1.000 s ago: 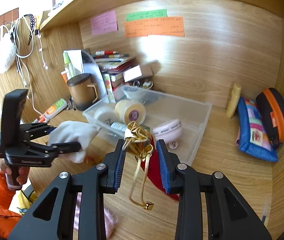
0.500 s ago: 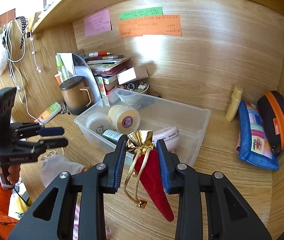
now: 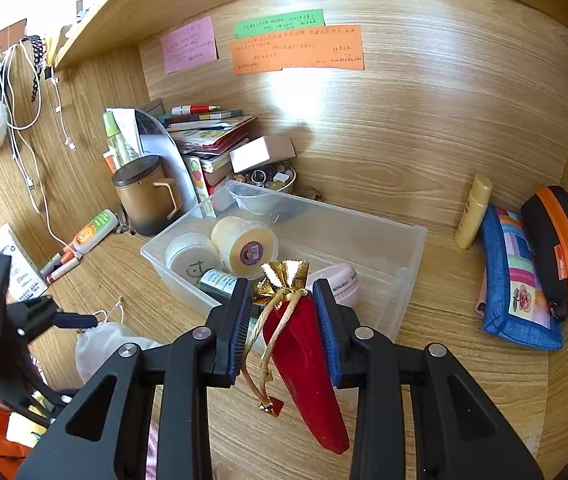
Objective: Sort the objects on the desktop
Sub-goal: 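Lift the red pouch with the right tool while the left tool lifts the white pouch, then release the red pouch into the bin while the left tool drops the white pouch in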
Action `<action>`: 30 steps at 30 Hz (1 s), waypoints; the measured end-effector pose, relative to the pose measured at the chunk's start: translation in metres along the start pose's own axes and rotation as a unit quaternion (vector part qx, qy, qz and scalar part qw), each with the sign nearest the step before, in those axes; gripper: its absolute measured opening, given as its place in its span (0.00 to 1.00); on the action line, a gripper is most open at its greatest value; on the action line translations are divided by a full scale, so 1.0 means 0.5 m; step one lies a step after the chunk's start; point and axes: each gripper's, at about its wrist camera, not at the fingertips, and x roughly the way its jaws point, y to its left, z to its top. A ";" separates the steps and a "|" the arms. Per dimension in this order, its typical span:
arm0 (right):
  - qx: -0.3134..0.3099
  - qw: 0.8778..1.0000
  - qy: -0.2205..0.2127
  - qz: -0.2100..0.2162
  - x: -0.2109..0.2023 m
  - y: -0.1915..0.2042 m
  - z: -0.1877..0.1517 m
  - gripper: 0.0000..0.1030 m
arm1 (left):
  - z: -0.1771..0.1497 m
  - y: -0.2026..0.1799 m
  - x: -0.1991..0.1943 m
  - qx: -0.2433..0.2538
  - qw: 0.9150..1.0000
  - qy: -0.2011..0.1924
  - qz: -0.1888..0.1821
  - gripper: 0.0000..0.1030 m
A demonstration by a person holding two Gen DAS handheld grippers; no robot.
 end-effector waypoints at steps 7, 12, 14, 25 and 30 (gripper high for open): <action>-0.009 1.000 0.001 -0.008 -0.002 0.007 0.002 0.28 | -0.012 0.024 0.033 -0.036 0.999 -0.006 -0.006 0.86; -0.010 1.000 0.001 -0.011 0.000 0.007 0.012 0.28 | -0.008 0.029 0.013 -0.058 0.998 -0.014 -0.016 0.53; -0.014 1.000 -0.002 -0.012 -0.001 0.011 0.020 0.28 | -0.005 0.035 0.006 -0.068 0.997 -0.017 -0.016 0.49; -0.023 0.999 -0.015 -0.024 -0.003 0.012 0.056 0.28 | 0.065 0.098 -0.069 -0.118 0.988 -0.089 -0.042 0.48; -0.014 0.999 -0.017 -0.026 0.004 -0.002 0.065 0.28 | 0.113 0.117 -0.089 -0.122 0.984 -0.119 -0.059 0.48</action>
